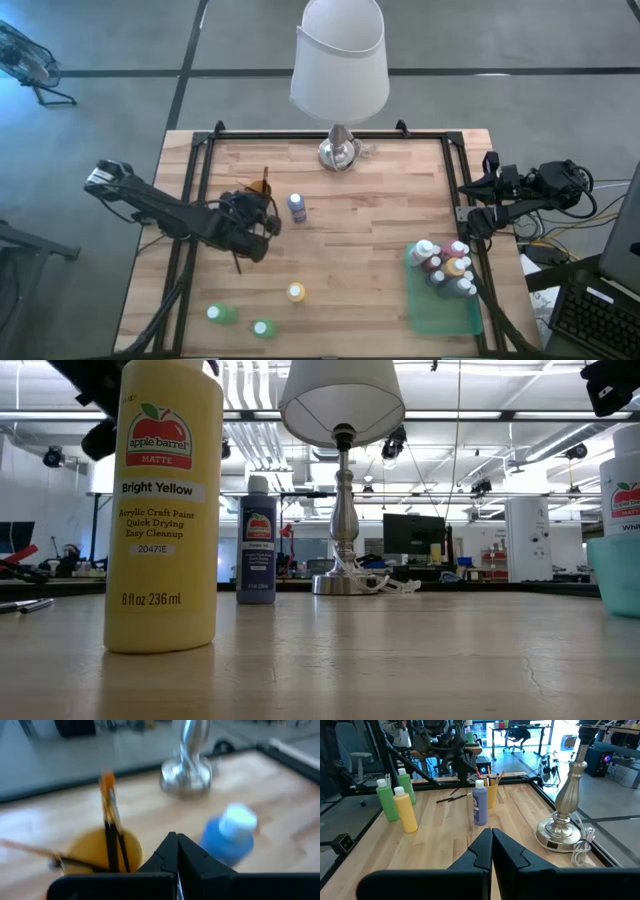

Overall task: Pick & Place Paint Supplies
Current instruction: Put the silver paint brush into the yellow cup

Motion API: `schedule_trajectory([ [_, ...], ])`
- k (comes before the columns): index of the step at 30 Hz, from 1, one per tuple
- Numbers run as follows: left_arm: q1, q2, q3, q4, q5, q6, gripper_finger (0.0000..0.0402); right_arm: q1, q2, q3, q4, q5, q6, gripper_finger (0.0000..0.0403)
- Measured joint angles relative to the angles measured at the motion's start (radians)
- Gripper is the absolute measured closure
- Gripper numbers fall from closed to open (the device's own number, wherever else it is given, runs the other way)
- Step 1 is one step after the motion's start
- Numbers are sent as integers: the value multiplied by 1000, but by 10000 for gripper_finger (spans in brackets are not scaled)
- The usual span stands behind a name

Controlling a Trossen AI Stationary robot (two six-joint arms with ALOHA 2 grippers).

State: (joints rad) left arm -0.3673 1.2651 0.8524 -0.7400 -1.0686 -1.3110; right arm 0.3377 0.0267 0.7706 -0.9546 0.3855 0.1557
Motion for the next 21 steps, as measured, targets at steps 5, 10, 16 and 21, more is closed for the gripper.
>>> schedule_trajectory([
  [5, 0, -29, 0, 5, -169, 36, 401, 0, 0, 0, 0, 0, 0, 394],
  [10, 1, -52, 0, 7, -296, 66, 401, 0, 0, 0, 0, 0, 0, 394],
  [16, 2, -62, 0, 7, -455, 92, 401, 0, 0, 0, 0, 0, 0, 394],
  [21, 39, -60, -1, 6, -497, 146, 401, 0, 0, 0, 0, 0, 0, 394],
])
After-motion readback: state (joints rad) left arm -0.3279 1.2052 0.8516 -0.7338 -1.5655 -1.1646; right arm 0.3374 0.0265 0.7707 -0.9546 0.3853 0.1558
